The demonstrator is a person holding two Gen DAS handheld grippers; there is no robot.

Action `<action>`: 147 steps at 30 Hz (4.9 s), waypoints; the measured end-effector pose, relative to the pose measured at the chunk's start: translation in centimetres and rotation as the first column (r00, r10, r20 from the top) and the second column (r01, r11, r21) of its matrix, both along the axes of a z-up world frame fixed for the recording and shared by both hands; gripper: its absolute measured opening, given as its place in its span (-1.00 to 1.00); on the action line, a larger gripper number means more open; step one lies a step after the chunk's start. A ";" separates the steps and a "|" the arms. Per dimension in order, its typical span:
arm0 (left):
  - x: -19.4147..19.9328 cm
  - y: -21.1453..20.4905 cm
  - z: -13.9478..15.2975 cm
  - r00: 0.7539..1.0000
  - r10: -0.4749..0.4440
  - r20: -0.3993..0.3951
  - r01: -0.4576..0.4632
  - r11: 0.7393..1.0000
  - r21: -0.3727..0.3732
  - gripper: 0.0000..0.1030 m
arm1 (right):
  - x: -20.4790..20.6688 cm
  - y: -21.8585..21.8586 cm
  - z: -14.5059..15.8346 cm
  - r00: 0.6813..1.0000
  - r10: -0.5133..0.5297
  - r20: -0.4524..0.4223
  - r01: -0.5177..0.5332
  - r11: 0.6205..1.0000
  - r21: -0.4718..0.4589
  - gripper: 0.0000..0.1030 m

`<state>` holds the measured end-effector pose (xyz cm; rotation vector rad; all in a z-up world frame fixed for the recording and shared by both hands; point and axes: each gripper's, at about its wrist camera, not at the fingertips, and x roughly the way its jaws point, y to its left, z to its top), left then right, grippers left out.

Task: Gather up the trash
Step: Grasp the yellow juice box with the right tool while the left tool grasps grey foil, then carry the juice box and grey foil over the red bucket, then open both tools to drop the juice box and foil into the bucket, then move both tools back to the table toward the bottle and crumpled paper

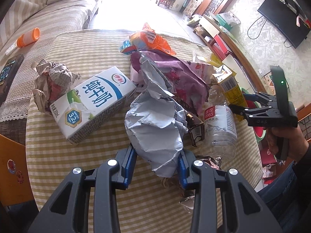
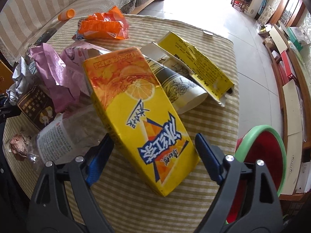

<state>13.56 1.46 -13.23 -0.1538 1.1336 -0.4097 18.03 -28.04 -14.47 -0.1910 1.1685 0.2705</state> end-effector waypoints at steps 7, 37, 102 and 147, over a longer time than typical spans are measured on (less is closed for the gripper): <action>-0.1 -0.6 0.5 1.000 -0.006 0.014 0.006 1.000 -0.002 -0.34 | -0.9 0.1 1.0 1.000 0.001 -0.001 -0.001 1.000 -0.006 0.34; -0.8 -6.0 11.0 0.979 -0.033 0.203 0.020 0.998 0.065 -0.35 | -6.7 -5.7 12.7 0.966 -0.175 0.192 0.136 0.970 0.202 0.29; 3.1 -31.2 12.2 0.920 -0.355 0.168 0.365 0.931 -0.032 0.77 | -10.3 -24.8 14.1 0.762 -0.630 0.150 0.579 0.766 0.279 0.84; -5.3 -4.6 1.9 0.994 -0.102 -0.040 0.106 0.990 0.089 0.84 | -4.0 4.1 5.1 0.994 -0.088 -0.058 0.097 0.978 0.184 0.91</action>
